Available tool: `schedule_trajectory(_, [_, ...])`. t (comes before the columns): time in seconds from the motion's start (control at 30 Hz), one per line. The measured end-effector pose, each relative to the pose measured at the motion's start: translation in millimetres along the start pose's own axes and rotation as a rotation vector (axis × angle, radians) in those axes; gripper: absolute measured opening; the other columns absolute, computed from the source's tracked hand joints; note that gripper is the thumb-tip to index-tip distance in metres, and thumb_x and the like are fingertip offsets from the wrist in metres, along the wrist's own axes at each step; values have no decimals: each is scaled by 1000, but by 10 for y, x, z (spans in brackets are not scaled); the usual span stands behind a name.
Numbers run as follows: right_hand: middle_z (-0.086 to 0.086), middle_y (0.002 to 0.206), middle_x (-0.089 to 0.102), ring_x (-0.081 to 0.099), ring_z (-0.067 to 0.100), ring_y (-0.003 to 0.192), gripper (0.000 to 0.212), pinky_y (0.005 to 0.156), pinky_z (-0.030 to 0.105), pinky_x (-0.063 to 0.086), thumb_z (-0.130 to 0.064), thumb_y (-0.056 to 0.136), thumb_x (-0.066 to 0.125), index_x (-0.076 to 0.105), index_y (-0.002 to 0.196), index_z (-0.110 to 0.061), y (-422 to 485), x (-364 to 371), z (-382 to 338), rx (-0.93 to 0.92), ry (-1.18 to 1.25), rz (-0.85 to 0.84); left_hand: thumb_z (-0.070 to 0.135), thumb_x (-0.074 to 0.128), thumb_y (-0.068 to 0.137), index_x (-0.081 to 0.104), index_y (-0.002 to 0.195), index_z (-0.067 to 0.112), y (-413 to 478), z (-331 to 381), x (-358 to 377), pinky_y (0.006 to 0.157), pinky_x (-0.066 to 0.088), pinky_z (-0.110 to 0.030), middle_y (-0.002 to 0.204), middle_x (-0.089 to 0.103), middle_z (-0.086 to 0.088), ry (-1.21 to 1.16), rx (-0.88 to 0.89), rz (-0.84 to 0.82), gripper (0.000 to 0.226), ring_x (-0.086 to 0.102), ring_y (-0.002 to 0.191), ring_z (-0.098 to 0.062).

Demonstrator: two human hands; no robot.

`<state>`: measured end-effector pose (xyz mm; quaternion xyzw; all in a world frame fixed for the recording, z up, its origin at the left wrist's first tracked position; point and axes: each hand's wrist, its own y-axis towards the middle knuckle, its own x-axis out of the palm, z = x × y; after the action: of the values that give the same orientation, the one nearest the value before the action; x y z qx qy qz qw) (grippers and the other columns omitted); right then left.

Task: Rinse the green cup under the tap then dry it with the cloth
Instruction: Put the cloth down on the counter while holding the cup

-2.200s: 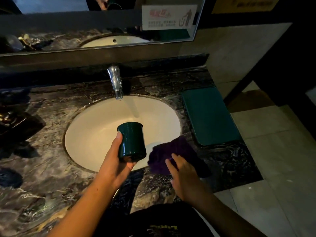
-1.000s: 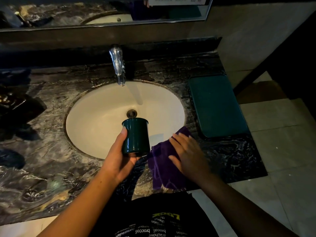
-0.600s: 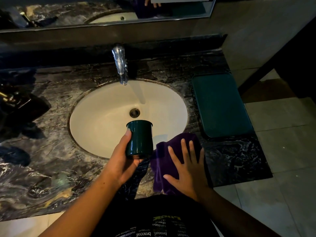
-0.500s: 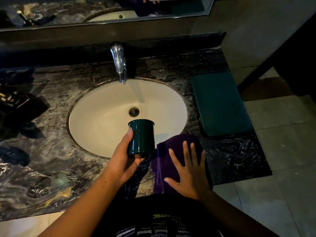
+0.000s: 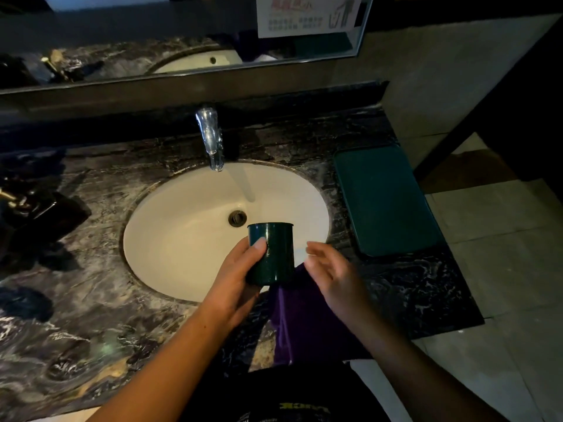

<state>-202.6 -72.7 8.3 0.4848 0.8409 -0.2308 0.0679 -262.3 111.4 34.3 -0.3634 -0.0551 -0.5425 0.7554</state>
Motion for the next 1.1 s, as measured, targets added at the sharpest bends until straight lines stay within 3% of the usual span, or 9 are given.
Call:
schedule_trajectory(0.1, [-5, 132, 68, 65, 12, 122, 54, 105, 40, 52, -62, 77, 66, 60, 126, -40, 220, -169, -256, 50, 347, -85, 29, 72, 85, 55, 136, 4, 120, 56, 147, 82, 60, -41, 124, 68, -19, 74, 40, -38, 60, 69, 109, -31])
schedule_trajectory(0.3, [10, 129, 70, 67, 27, 121, 64, 107, 54, 51, -35, 78, 80, 60, 135, -15, 481, -647, -413, 40, 465, -119, 23, 75, 83, 60, 133, 14, 428, 119, 498, 101, 55, -49, 134, 62, -18, 242, 97, -66, 54, 59, 126, -37])
schedule_trajectory(0.4, [9, 127, 70, 68, 25, 121, 68, 102, 42, 56, -29, 73, 79, 59, 136, -13, 550, -938, -405, -12, 475, -108, 25, 77, 80, 62, 130, 19, 581, 159, 726, 106, 51, -51, 132, 63, -14, 329, 118, -94, 53, 57, 127, -36])
schedule_trajectory(0.5, [8, 124, 72, 69, 20, 118, 55, 96, 30, 58, -20, 78, 85, 63, 128, -17, 626, -1212, -351, -51, 466, -107, 27, 80, 77, 63, 128, 23, 721, 200, 956, 105, 51, -51, 132, 64, -10, 414, 137, -130, 54, 57, 126, -35])
schedule_trajectory(0.6, [7, 122, 74, 69, 19, 117, 51, 97, 30, 56, -20, 76, 79, 65, 126, -15, 708, -1489, -262, -83, 400, -115, 26, 83, 80, 60, 131, 27, 875, 216, 1164, 100, 55, -40, 132, 63, -3, 551, 149, -189, 55, 56, 124, -29])
schedule_trajectory(0.8, [2, 127, 71, 67, 16, 120, 66, 103, 32, 53, -32, 67, 87, 64, 127, -21, 882, -1944, -103, -135, 219, -112, 14, 81, 84, 55, 129, 27, 1197, 179, 1497, 79, 51, -10, 119, 62, 11, 824, 192, -268, 53, 59, 101, 1])
schedule_trajectory(0.9, [-2, 126, 69, 66, 10, 118, 55, 103, 30, 52, -12, 78, 87, 63, 124, -29, 1016, -2147, -34, -151, 132, -114, 15, 83, 82, 52, 133, 20, 1414, 112, 1628, 91, 54, -21, 124, 61, 6, 913, 235, -277, 60, 59, 111, -8])
schedule_trajectory(1.0, [-8, 125, 67, 64, -4, 110, 56, 96, 18, 51, -5, 81, 83, 59, 124, -31, 1131, -2263, 21, -176, 48, -101, 16, 86, 79, 49, 134, 20, 1635, 33, 1693, 100, 56, -41, 127, 63, 1, 984, 261, -261, 67, 63, 116, -18])
schedule_trajectory(1.1, [-11, 121, 66, 63, -8, 107, 58, 95, 17, 51, 0, 81, 82, 58, 121, -35, 1258, -2326, 133, -178, -2, -89, 20, 87, 77, 48, 134, 25, 1815, -40, 1739, 100, 55, -45, 127, 65, 2, 1076, 282, -228, 69, 65, 113, -17])
